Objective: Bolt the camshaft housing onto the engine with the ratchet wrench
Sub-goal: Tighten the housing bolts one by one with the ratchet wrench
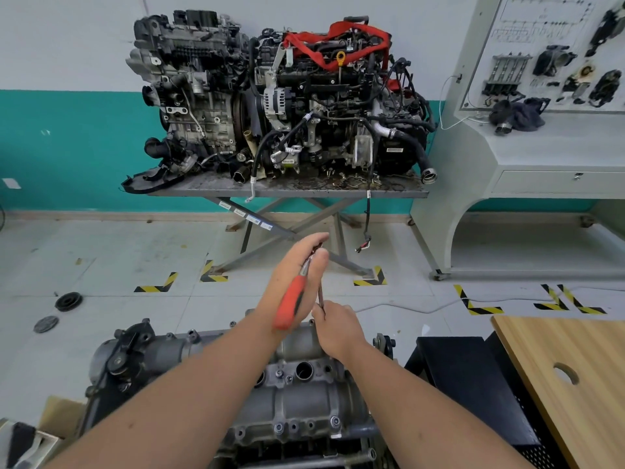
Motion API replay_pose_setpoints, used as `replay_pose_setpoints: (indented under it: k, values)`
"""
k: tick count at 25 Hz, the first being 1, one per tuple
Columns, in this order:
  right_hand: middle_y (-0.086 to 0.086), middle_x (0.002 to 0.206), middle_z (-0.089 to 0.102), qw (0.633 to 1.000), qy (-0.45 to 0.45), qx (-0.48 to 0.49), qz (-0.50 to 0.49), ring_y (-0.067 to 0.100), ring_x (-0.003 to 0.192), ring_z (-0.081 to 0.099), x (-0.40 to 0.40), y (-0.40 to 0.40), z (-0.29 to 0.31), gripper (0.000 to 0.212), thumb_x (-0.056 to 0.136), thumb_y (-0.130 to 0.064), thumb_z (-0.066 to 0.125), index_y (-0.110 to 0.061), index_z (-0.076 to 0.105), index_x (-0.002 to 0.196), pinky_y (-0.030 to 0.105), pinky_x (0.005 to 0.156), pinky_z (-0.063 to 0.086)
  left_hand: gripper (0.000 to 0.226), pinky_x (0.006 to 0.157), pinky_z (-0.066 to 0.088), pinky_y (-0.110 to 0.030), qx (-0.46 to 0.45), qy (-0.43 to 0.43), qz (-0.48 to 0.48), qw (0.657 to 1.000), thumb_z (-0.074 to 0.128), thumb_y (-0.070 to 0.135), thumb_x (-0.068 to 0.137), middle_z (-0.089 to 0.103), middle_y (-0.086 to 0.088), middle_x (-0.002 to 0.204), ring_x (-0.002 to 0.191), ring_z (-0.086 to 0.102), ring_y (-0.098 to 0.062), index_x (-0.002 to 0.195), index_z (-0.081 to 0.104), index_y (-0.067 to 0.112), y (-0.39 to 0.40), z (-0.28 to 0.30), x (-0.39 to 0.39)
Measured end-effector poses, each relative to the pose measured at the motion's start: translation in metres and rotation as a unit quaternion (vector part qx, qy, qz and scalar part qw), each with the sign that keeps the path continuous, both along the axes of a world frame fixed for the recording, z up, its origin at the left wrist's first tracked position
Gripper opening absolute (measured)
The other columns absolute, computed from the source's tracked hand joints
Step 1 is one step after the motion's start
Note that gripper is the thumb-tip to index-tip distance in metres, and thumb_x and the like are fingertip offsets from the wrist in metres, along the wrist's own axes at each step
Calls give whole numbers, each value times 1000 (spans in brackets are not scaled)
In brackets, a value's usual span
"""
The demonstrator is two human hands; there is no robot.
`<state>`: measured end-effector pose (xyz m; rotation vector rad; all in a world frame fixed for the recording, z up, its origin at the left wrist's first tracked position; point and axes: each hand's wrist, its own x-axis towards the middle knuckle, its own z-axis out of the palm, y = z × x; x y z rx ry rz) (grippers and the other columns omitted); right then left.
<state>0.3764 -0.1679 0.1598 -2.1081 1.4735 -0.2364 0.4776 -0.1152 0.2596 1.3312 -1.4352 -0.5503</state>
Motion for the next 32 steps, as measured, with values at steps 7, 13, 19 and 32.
replay_pose_setpoints:
  k: [7,13,19,32]
  values:
    - [10,102,64,1000,17,-15,12,33,111,48,1,-1,-4,38,108,-37,23,-17,54,99,40,85,37,47,86,47,-34,135,436,23,890,30,54,104,76,-2,93,87,71,-12,109,67,26,-13,7,-16]
    - [12,100,66,1000,-1,-24,-1,30,111,46,0,1,-5,44,107,-41,26,-14,60,110,41,89,43,30,88,48,-40,298,239,23,924,41,42,101,74,-3,71,72,73,-16,91,55,17,-24,38,5]
    - [10,99,67,1000,-5,-26,-3,29,111,46,1,3,-5,44,107,-40,26,-14,61,108,43,90,45,31,58,47,-32,252,-294,17,922,38,32,103,72,-2,80,68,62,-16,86,55,13,-33,72,6]
    - [9,101,65,1000,10,1,-10,32,108,46,3,0,-3,33,107,-39,25,-20,48,91,41,88,40,44,99,47,-25,-22,37,43,998,32,56,99,63,7,126,116,60,-8,125,60,34,0,-10,1]
